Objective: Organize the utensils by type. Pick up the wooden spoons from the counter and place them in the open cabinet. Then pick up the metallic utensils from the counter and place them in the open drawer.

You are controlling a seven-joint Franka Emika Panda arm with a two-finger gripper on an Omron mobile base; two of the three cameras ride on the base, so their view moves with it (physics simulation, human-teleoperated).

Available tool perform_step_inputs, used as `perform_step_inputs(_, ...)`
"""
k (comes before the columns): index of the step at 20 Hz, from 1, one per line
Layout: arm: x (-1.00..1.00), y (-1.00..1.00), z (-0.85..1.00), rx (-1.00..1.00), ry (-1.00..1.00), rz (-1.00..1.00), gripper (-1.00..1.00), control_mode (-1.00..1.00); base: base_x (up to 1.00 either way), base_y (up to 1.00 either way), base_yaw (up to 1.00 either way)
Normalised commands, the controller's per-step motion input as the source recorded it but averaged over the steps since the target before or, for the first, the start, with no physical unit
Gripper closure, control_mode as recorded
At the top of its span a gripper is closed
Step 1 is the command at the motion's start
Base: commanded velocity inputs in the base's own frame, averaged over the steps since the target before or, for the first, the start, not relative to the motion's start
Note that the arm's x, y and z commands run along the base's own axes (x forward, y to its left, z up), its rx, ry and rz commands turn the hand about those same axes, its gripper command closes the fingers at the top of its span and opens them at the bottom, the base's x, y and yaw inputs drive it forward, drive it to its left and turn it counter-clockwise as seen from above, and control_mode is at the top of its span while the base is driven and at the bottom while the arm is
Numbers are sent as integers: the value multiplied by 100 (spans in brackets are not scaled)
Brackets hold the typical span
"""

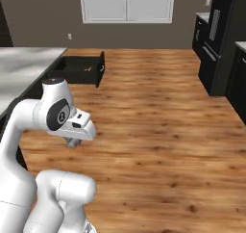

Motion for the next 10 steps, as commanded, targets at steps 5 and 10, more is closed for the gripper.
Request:
perform_step_inputs(5, 0, 0, 0, 0, 0, 0, 100, 100, 100, 0, 18)
perform_step_inputs(10, 0, 0, 0, 0, 0, 0, 100, 100, 100, 3, 5)
